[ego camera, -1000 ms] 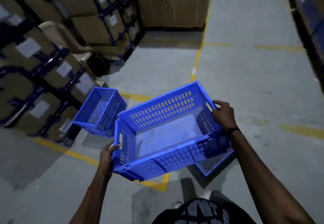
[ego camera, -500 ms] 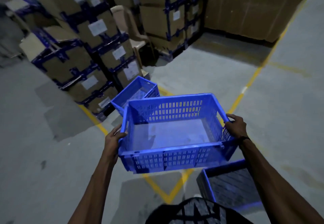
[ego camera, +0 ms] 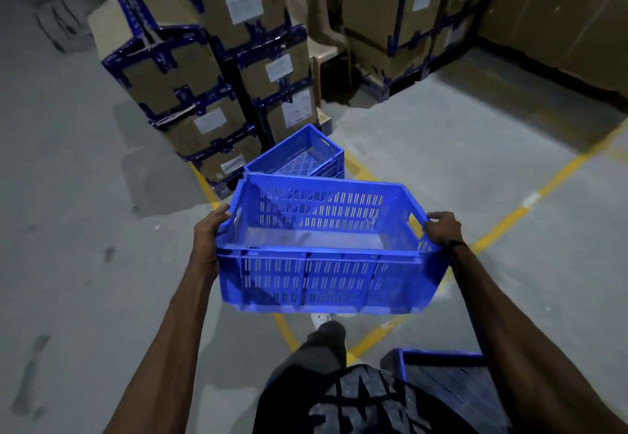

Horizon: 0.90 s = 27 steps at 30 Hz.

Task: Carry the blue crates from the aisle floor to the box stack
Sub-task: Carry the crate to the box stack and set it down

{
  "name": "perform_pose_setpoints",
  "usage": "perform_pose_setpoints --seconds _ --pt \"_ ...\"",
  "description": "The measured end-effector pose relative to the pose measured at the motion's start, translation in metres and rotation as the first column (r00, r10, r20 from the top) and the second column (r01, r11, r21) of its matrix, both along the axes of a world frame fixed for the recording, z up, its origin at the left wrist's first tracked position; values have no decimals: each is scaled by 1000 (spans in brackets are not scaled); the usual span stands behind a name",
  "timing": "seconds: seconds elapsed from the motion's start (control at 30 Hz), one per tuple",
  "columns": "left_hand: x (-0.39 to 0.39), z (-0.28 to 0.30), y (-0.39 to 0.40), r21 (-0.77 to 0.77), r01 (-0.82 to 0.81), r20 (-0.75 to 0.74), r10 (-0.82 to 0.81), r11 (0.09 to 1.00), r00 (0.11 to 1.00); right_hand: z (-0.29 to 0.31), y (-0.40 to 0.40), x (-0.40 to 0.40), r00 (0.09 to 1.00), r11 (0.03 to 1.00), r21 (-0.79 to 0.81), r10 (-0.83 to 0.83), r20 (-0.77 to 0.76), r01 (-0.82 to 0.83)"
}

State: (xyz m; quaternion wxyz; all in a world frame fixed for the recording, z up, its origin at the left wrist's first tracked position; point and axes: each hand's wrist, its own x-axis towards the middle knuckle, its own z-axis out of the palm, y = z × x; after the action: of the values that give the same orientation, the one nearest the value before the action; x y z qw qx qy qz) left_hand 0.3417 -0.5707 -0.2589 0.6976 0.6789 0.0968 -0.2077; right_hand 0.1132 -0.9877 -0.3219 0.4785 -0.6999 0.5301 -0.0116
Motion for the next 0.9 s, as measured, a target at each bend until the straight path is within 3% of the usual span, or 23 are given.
perform_pose_setpoints --seconds 0.37,0.63,0.9 --pt "120 -46 1 -81 -165 -119 155 983 981 18 -27 186 996 989 -125 86 13 -84" --pt "163 -74 6 3 -172 -89 171 985 981 29 -55 279 979 965 -197 189 76 -171" --pt "182 -68 -48 87 -247 -66 253 965 965 17 -108 347 948 942 -230 283 144 -246"
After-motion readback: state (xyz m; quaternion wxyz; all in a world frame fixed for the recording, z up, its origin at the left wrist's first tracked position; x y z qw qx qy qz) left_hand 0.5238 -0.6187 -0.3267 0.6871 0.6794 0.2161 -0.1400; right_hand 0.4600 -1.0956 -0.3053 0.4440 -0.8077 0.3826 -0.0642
